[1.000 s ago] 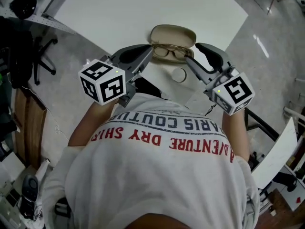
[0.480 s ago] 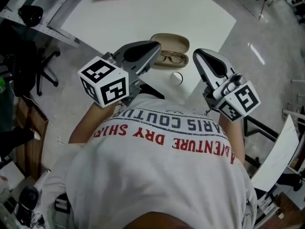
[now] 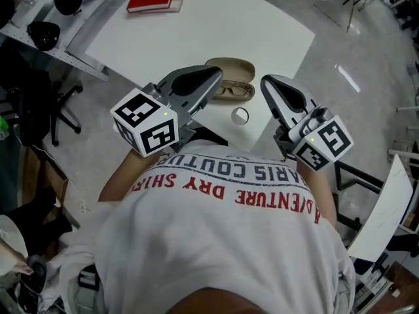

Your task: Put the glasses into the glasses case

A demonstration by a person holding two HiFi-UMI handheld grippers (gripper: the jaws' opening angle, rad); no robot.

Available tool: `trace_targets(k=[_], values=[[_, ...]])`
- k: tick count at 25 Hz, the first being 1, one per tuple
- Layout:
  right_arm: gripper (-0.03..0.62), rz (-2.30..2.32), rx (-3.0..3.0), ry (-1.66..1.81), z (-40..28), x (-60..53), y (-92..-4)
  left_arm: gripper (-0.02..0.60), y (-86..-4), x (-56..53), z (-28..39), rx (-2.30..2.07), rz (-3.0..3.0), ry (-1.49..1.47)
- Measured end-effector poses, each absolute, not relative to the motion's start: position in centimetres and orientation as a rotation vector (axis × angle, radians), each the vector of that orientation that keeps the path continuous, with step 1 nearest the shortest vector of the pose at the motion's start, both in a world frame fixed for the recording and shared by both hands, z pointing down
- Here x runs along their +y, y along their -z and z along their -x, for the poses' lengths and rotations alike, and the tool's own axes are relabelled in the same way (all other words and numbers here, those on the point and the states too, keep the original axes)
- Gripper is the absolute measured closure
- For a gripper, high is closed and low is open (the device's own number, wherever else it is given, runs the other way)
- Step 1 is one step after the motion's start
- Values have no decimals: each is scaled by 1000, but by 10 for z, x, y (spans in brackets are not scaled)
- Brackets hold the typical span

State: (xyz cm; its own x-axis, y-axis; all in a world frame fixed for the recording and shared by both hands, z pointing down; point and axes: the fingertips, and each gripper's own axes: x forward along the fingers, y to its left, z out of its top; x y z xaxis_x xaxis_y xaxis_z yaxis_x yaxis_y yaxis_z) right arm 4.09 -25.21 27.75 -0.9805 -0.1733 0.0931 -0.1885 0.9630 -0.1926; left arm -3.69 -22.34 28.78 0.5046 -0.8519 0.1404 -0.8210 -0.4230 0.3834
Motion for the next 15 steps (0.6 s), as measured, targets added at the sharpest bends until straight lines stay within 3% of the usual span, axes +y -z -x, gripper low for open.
trace_targets(k=[15], values=[[571, -282, -2993, -289, -38, -253, -295, 545, -307, -227, 39, -1378, -2320, 73]])
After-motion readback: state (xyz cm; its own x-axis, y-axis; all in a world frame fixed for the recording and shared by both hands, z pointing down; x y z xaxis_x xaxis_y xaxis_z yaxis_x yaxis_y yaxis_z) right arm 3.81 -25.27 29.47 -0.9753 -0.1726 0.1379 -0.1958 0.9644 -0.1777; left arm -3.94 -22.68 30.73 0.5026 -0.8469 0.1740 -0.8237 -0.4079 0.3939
